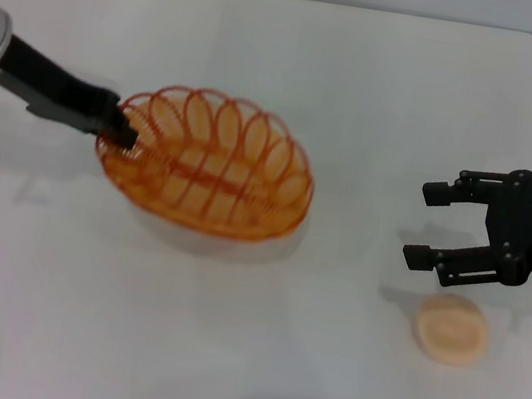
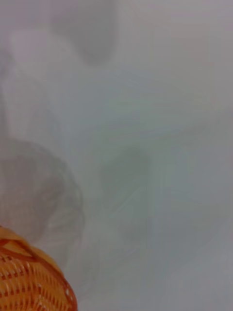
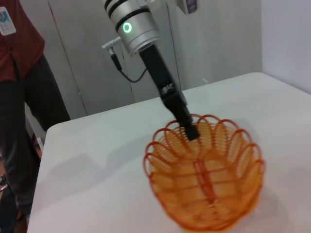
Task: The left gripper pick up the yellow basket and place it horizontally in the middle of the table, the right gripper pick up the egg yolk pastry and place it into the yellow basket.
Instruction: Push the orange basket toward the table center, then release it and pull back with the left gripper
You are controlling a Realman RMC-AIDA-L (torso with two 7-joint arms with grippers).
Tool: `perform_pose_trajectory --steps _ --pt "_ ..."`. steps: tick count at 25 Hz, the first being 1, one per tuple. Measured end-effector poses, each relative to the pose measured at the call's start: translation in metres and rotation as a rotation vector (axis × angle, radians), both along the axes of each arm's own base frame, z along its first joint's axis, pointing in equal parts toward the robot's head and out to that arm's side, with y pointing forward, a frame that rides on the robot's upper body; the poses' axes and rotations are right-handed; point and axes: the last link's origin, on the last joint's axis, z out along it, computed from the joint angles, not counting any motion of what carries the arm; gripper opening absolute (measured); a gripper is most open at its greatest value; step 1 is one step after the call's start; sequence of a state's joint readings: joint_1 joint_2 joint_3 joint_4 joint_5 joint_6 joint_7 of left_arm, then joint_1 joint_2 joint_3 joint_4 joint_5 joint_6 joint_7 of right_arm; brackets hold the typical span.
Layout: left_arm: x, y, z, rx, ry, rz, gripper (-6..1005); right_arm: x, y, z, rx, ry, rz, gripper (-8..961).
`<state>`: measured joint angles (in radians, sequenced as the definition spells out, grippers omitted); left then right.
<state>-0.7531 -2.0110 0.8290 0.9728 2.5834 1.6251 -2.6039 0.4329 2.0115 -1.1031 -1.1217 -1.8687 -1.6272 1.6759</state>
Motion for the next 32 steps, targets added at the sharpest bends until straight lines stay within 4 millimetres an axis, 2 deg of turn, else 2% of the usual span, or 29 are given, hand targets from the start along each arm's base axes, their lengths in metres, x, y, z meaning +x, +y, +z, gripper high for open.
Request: perform_pose_trajectory --steps 5,11,24,32 --pt "0.007 0.007 -0.003 0.070 -0.093 0.056 88 0.000 0.000 0.000 -0.001 0.000 0.001 827" --pt "0.005 0.010 -0.017 0.078 -0.139 0.118 89 -0.001 0.000 0.001 -0.001 0.000 0.005 826" --pt "0.006 0.013 -0.040 0.039 -0.129 0.144 90 -0.004 0.000 0.002 -0.008 0.001 0.017 826" --pt "0.004 0.016 -0.045 0.023 -0.052 0.170 90 -0.006 0.001 0.002 -0.004 0.010 0.028 826"
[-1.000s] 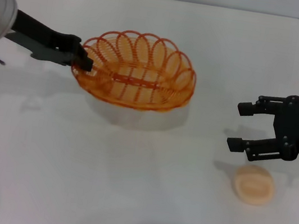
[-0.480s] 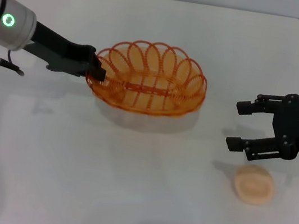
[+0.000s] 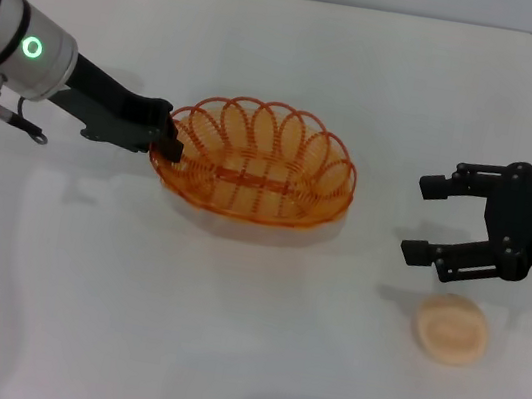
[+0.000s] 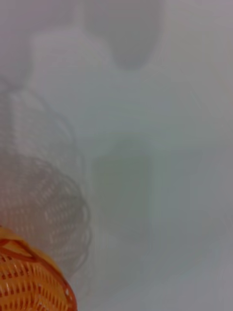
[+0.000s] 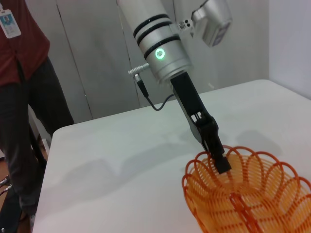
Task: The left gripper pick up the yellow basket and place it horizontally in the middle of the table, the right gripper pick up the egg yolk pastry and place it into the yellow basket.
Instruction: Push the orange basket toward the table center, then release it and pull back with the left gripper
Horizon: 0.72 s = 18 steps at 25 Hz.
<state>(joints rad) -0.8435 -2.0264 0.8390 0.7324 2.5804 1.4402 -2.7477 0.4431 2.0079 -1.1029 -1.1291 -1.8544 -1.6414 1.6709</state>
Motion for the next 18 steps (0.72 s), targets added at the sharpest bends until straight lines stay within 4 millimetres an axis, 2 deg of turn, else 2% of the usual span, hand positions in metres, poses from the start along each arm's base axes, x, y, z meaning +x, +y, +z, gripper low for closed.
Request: perform_pose_trajectory --steps 18 --pt "0.000 0.003 -0.017 -0.007 0.014 0.004 91 0.000 -0.001 0.000 -0.003 0.000 0.002 826"
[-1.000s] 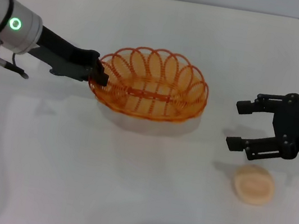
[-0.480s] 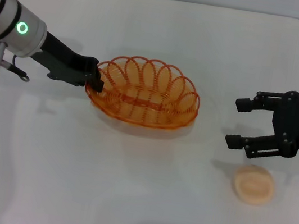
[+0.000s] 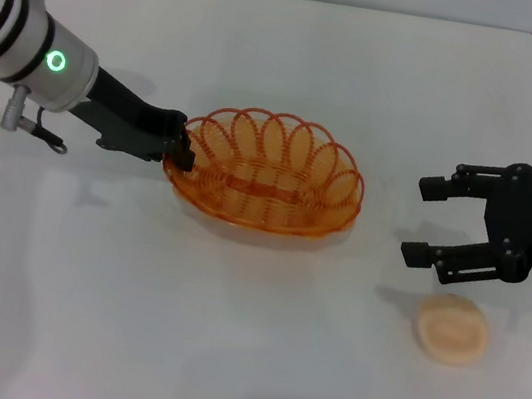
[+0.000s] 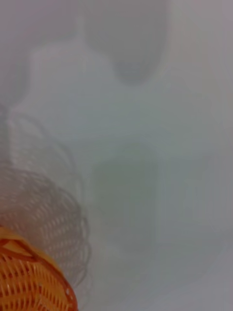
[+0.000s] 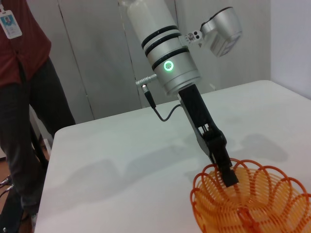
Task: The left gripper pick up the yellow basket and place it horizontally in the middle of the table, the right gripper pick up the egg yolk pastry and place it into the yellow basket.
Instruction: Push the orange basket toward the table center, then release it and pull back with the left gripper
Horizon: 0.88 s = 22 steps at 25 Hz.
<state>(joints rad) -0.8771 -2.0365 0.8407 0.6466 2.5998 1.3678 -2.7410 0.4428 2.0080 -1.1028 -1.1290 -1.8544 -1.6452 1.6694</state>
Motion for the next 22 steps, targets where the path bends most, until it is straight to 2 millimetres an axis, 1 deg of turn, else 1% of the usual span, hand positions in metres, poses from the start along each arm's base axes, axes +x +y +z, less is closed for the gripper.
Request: perform_pose_trajectory --steps 12,22 --pt "-0.004 -0.004 -0.011 0.004 -0.012 0.010 92 0.001 -0.002 0.000 -0.010 -0.001 -0.001 826" --pt "-0.005 -0.005 -0.013 0.003 -0.014 0.008 92 0.002 -0.004 0.000 -0.020 -0.001 0.001 826"
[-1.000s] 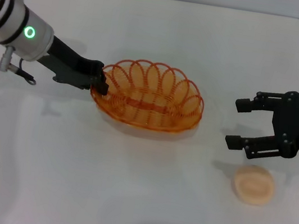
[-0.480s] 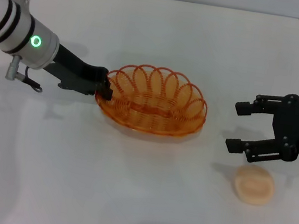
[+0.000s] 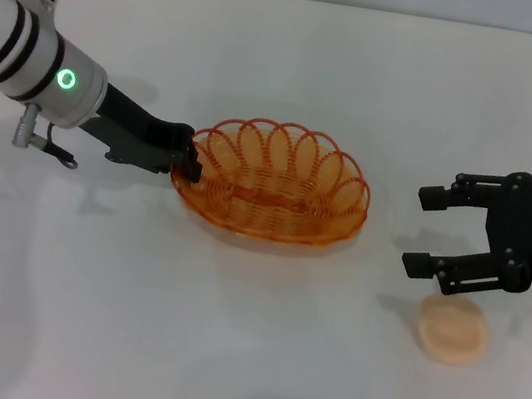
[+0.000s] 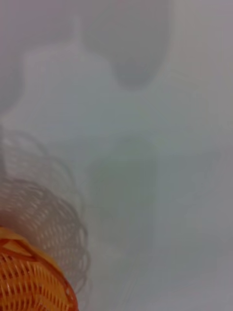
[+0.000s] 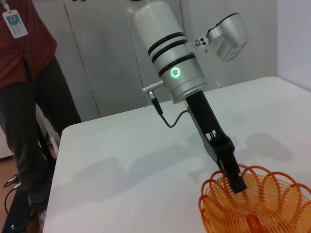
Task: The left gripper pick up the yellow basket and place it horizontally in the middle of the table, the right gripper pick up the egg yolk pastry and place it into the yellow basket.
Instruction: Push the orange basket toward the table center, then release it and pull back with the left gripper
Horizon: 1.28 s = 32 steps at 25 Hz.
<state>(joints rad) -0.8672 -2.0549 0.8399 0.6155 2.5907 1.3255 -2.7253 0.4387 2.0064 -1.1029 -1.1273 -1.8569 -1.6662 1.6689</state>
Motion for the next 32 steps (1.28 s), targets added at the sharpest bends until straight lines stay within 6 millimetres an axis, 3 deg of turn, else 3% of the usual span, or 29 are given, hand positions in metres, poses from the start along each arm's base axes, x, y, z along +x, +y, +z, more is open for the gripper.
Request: perform_pose_trajectory --steps 11,21,32 --pt "-0.002 -0.004 -0.005 -0.008 -0.018 0.017 93 0.000 0.000 0.000 -0.001 0.002 -0.003 825" --pt "0.001 -0.001 0.001 0.013 -0.057 -0.006 481 0.000 -0.002 0.001 -0.005 0.002 -0.003 825" --pt "-0.002 0.007 0.028 0.120 -0.065 -0.075 717 -0.001 -0.002 0.002 -0.007 0.002 0.003 825"
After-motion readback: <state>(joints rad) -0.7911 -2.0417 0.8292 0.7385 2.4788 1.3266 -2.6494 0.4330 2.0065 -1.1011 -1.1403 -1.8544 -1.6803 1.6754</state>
